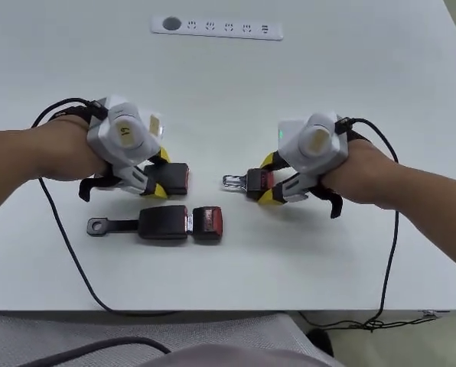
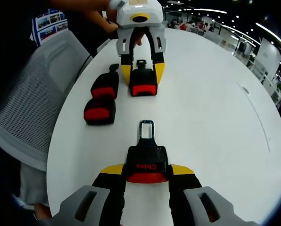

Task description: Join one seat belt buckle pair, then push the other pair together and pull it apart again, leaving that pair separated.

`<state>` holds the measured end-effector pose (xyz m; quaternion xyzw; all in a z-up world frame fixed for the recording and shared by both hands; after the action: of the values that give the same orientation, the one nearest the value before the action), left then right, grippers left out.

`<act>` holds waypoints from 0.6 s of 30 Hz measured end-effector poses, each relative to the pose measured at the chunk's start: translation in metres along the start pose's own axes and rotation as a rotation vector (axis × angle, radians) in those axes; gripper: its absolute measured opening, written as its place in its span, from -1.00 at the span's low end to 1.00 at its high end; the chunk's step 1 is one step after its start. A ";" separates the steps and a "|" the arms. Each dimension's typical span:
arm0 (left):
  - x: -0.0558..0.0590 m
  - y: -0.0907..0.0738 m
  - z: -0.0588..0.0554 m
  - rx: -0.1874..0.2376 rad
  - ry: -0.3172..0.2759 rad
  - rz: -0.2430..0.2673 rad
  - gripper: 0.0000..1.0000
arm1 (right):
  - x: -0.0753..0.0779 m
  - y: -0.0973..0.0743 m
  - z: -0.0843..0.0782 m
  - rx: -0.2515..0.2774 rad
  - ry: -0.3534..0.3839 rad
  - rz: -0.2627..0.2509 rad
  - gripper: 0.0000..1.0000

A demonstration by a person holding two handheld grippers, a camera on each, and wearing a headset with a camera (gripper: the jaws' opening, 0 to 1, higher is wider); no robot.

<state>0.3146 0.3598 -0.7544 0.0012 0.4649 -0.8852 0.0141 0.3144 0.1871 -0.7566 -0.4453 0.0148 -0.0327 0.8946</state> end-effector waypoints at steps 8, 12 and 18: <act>0.000 0.000 0.001 -0.005 -0.002 -0.004 -0.30 | 0.000 0.009 0.012 0.002 -0.014 -0.014 -0.36; -0.001 0.000 0.000 -0.009 -0.003 -0.004 -0.30 | -0.003 0.019 0.024 0.012 -0.010 -0.011 -0.36; -0.001 0.000 0.000 -0.015 -0.007 0.000 -0.30 | -0.006 0.032 0.040 0.014 0.000 -0.013 -0.36</act>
<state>0.3159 0.3599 -0.7550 -0.0020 0.4713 -0.8818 0.0155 0.3121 0.2384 -0.7575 -0.4392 0.0115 -0.0387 0.8975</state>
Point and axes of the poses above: the centre of the closed fingertips' face, and the gripper's own axes: y roughly forward along the fingers, x roughly to its right, z roughly out of its top, the point moved 3 cm from there along -y, roughly backward along the fingers, and after that the axes turned 5 degrees about x, right-handed, at the moved point
